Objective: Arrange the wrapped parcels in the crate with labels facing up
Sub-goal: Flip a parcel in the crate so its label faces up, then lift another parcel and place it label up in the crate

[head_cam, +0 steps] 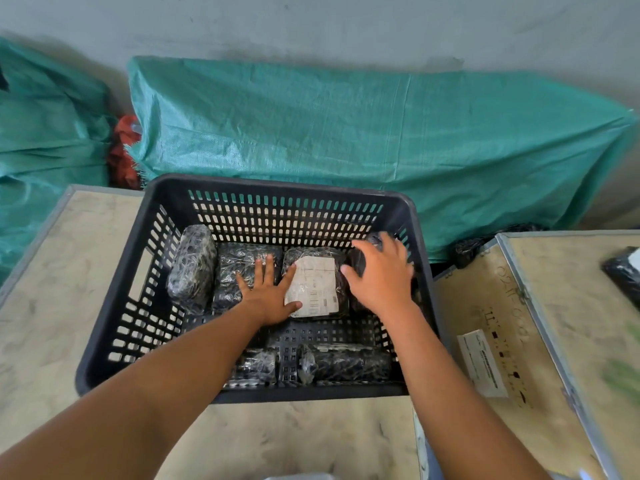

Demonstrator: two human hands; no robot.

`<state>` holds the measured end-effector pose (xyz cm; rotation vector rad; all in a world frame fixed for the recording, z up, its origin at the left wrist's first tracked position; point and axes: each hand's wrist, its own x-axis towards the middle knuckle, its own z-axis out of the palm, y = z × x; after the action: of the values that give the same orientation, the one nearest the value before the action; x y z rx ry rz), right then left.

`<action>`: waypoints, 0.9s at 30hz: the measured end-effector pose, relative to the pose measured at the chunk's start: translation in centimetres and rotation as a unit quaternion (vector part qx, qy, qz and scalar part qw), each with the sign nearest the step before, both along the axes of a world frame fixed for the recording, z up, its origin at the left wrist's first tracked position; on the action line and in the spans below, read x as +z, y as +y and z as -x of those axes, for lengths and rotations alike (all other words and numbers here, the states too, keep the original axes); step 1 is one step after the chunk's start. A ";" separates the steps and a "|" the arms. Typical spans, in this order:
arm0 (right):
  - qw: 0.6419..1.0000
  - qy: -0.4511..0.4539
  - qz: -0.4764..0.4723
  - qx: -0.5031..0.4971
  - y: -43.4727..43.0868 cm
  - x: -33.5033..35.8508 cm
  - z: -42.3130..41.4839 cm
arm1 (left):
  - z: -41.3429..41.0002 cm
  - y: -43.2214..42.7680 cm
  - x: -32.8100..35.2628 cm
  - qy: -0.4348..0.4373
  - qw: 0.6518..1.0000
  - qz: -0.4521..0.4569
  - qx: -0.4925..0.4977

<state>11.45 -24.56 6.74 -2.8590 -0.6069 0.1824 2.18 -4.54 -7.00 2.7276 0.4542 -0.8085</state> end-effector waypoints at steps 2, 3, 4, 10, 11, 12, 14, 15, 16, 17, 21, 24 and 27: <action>0.997 0.044 0.055 -0.036 -1.4 -0.2 1.4 | 0.0 0.1 0.3 0.001 1.000 0.001 -0.004; 0.996 0.057 0.067 -0.033 -1.8 -0.6 2.0 | 0.0 0.1 0.4 0.001 1.000 -0.001 -0.007; 0.996 0.059 0.066 -0.022 -2.1 -0.8 2.4 | 0.0 0.0 0.5 0.000 1.000 -0.006 -0.013; 0.987 0.158 -0.022 -0.012 -1.8 -1.5 2.9 | 0.0 -0.7 1.5 0.014 0.999 -0.024 -0.046; 0.985 0.170 -0.032 -0.010 -1.6 -1.6 3.0 | -0.3 -1.0 1.9 0.014 0.998 -0.023 -0.048; 0.982 0.179 -0.057 -0.013 -1.4 -1.6 3.0 | -0.6 -1.3 2.5 0.007 0.999 -0.017 -0.051; 0.974 0.189 -0.121 -0.024 -1.5 -1.5 2.7 | -1.0 -1.9 3.7 -0.033 0.997 0.025 -0.064; 0.971 0.190 -0.143 -0.026 -1.7 -1.4 2.5 | -1.1 -2.2 4.3 -0.059 0.993 0.066 -0.072; 0.970 0.186 -0.157 -0.026 -2.0 -1.2 2.3 | -1.0 -2.5 5.0 -0.085 0.987 0.115 -0.079; 0.969 0.180 -0.168 -0.027 -2.2 -1.0 2.0 | -0.9 -2.6 5.6 -0.111 0.977 0.164 -0.081; 0.954 0.175 -0.237 -0.054 -2.9 0.9 1.3 | 0.2 -3.2 8.1 -0.184 0.943 0.267 -0.070; 0.912 0.229 -0.328 -0.090 -2.7 3.5 0.8 | 0.9 -4.3 9.9 -0.222 0.920 0.319 -0.052; 0.857 0.268 -0.424 -0.123 -2.1 6.4 0.3 | 1.1 -6.1 11.5 -0.290 0.882 0.370 -0.004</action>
<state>11.12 -26.64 13.16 -1.8707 -0.1283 0.4994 1.11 -10.60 4.53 2.0778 -0.0165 -0.0762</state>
